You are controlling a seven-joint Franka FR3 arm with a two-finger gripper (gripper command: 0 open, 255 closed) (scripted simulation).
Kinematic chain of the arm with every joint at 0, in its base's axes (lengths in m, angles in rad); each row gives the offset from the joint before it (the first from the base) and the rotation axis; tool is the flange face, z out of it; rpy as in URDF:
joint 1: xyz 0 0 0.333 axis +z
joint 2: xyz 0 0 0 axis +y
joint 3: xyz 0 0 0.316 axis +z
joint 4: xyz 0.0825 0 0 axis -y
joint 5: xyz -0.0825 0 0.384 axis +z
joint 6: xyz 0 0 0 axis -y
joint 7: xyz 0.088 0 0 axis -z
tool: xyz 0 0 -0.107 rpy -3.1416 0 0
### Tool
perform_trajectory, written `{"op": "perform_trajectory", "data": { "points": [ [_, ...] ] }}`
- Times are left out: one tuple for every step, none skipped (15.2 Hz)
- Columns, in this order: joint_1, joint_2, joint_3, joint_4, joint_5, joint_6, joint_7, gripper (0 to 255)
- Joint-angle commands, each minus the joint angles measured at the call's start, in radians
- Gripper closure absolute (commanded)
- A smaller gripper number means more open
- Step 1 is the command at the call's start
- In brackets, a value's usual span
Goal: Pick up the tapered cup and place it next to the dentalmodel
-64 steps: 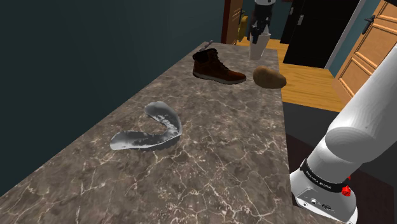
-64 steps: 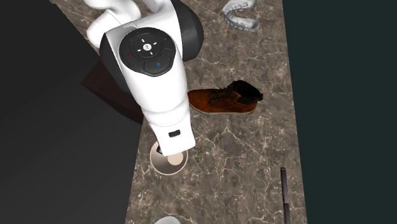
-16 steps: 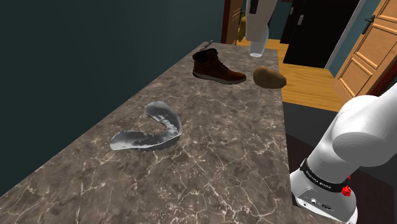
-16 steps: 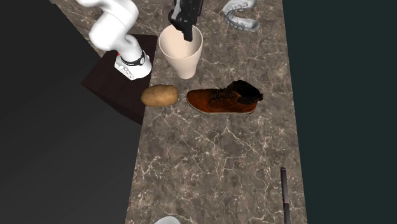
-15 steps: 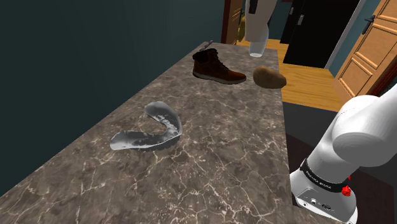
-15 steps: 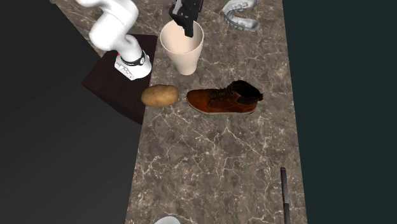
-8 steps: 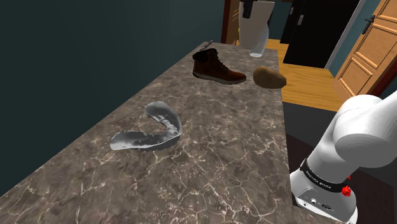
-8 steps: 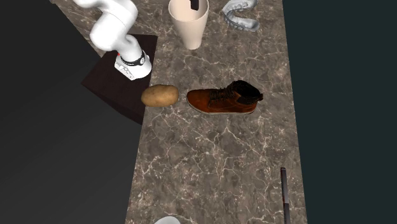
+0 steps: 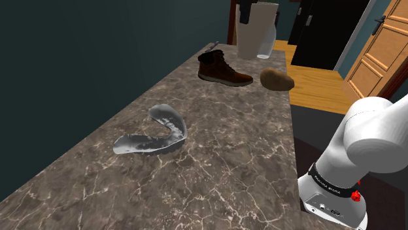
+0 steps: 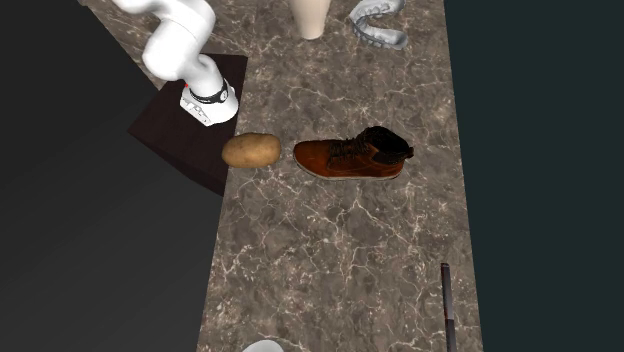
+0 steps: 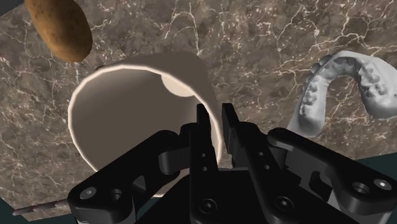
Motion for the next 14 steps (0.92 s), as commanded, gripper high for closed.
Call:
{"op": "perform_trajectory", "data": {
  "points": [
    [0.012,0.002,0.043,0.008,0.019,-0.010,0.056,255],
    [0.017,0.007,0.064,0.017,0.027,-0.015,0.082,255],
    [0.022,0.013,0.085,0.026,0.035,-0.021,0.108,255],
    [0.026,0.020,0.106,0.037,0.042,-0.026,0.134,255],
    [0.030,0.029,0.128,0.049,0.049,-0.030,0.161,255],
    [0.035,0.038,0.150,0.062,0.056,-0.035,0.188,255],
    [0.038,0.049,0.172,0.076,0.062,-0.040,0.215,255],
    [0.042,0.061,0.195,0.091,0.067,-0.044,0.243,255],
    [0.045,0.075,0.219,0.108,0.071,-0.049,0.271,255],
    [0.048,0.090,0.243,0.126,0.075,-0.053,0.300,255],
    [0.051,0.106,0.268,0.145,0.077,-0.058,0.329,255],
    [0.054,0.124,0.293,0.165,0.078,-0.063,0.359,255],
    [0.056,0.143,0.320,0.187,0.078,-0.067,0.390,255],
    [0.059,0.165,0.347,0.210,0.076,-0.072,0.422,255]
  ]
}}
